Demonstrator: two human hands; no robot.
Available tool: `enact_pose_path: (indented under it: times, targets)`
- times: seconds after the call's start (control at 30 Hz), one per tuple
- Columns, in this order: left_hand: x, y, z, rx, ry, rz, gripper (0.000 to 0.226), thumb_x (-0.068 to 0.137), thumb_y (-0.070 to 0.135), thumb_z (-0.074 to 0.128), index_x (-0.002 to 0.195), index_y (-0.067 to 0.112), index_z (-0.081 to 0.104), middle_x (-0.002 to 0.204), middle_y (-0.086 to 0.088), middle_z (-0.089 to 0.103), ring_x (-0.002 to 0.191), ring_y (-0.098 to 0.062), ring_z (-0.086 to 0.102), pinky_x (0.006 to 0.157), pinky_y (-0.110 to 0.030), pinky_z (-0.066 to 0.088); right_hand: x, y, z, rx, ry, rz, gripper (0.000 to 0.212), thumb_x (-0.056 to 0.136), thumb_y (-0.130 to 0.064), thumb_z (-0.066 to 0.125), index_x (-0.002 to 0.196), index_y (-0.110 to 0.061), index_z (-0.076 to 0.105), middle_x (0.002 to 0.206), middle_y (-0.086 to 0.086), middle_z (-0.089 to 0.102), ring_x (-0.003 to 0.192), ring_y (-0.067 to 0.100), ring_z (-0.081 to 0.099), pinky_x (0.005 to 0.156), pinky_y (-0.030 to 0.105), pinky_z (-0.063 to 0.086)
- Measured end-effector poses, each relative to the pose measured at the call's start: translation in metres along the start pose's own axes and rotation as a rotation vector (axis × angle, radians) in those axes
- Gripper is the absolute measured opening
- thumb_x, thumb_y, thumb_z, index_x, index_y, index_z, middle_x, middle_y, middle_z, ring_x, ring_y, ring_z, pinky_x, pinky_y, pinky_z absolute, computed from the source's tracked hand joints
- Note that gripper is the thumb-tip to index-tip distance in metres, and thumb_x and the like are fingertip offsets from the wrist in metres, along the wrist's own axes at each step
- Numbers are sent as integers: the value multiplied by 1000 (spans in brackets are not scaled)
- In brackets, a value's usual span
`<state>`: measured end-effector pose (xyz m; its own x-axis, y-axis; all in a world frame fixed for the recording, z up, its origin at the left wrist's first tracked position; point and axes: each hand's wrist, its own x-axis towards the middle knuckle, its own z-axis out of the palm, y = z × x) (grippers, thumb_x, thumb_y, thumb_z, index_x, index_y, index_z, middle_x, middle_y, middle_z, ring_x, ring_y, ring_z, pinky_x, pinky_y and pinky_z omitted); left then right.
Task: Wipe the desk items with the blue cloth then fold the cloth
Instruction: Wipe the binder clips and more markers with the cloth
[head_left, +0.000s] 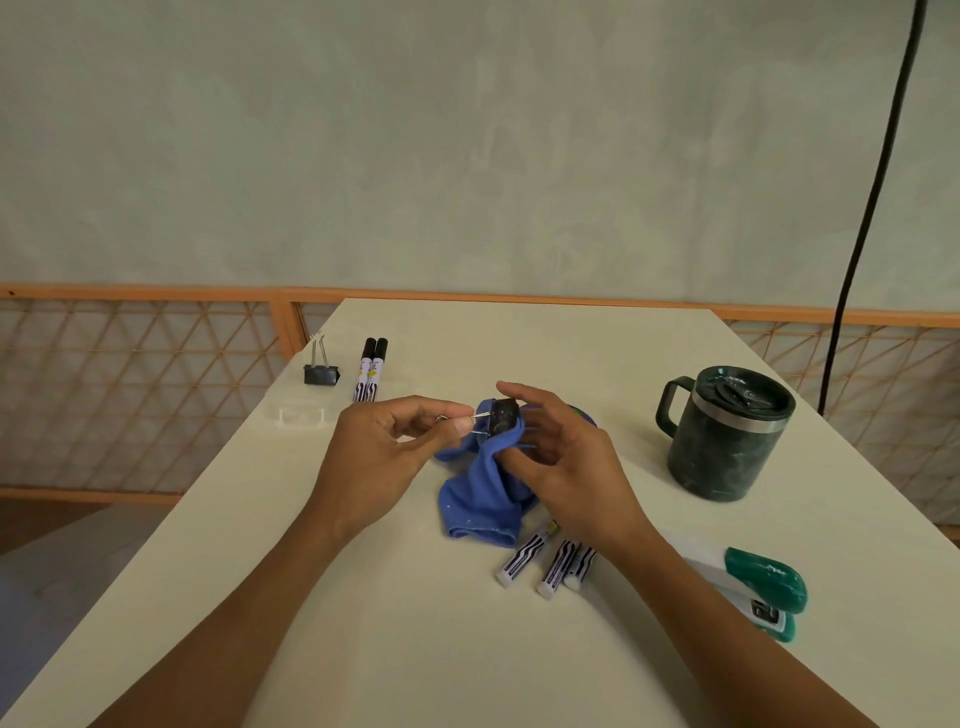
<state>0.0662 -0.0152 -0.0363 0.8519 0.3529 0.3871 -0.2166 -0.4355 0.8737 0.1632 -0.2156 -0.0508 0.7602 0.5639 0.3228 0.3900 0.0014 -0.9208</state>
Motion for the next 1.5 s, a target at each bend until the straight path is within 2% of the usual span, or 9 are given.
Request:
enact_pose_path:
  times: [0.2, 0.37, 0.57, 0.9, 1.1, 1.23, 1.3, 1.4, 1.5]
  targets:
    - [-1, 1, 1, 116, 11, 92, 14, 93, 22, 82, 106, 27, 85, 99, 21, 80, 95, -7, 75, 85, -10, 52, 0, -7, 0, -4, 110, 17, 42, 102, -13, 68, 137, -36, 63, 108, -14, 77, 100, 8, 77, 85, 24, 62]
    - [-2, -1, 4, 136, 22, 132, 13, 95, 21, 82, 105, 27, 85, 100, 21, 80, 95, -11, 74, 86, -10, 52, -1, -5, 6, -41, 143, 34, 31, 106, -20, 63, 133, -36, 62, 103, -10, 80, 92, 14, 77, 81, 40, 64]
    - [0, -5, 0, 120, 68, 132, 13, 94, 19, 83, 105, 26, 86, 99, 19, 81, 91, -10, 75, 84, -12, 53, -2, -7, 5, 35, 21, 18, 56, 98, -4, 72, 142, -34, 53, 119, -11, 77, 109, 10, 75, 91, 23, 60]
    - [-2, -2, 9, 133, 35, 163, 14, 95, 20, 81, 103, 32, 84, 100, 21, 79, 94, -12, 74, 86, -13, 53, -3, -13, 7, -18, 174, 46, 26, 104, -22, 66, 127, -33, 60, 95, -8, 79, 84, 12, 77, 70, 28, 62]
    - [-4, -4, 11, 164, 35, 205, 14, 95, 21, 80, 107, 26, 85, 101, 20, 79, 95, -13, 74, 86, -13, 54, 1, -11, 9, -107, 183, 47, 38, 96, -14, 72, 126, -31, 56, 94, -9, 78, 81, 10, 76, 64, 22, 57]
    - [-4, -5, 10, 143, 31, 208, 14, 95, 17, 81, 106, 23, 85, 101, 18, 80, 97, -15, 76, 88, -16, 56, 1, -9, 10, -166, 191, 43, 50, 89, -10, 79, 127, -30, 54, 101, -13, 75, 82, 9, 75, 71, 25, 63]
    - [-3, -3, 9, 128, 33, 203, 14, 94, 16, 82, 105, 24, 85, 101, 17, 80, 98, -16, 76, 89, -17, 57, -1, -10, 11, -166, 205, 34, 46, 89, -11, 78, 125, -30, 55, 100, -18, 74, 84, 7, 75, 73, 24, 63]
    - [-3, 0, 8, 118, 30, 184, 15, 94, 17, 81, 105, 26, 85, 101, 19, 80, 98, -13, 76, 89, -15, 55, -1, -12, 11, -144, 243, 29, 32, 96, -17, 73, 122, -30, 57, 95, -14, 76, 81, 7, 74, 65, 21, 57]
    - [-2, 0, 8, 112, 31, 162, 15, 95, 16, 81, 105, 26, 85, 101, 20, 80, 97, -11, 76, 88, -14, 54, 0, -11, 10, -117, 206, 32, 32, 99, -17, 72, 124, -28, 56, 95, -14, 78, 81, 6, 75, 66, 18, 55]
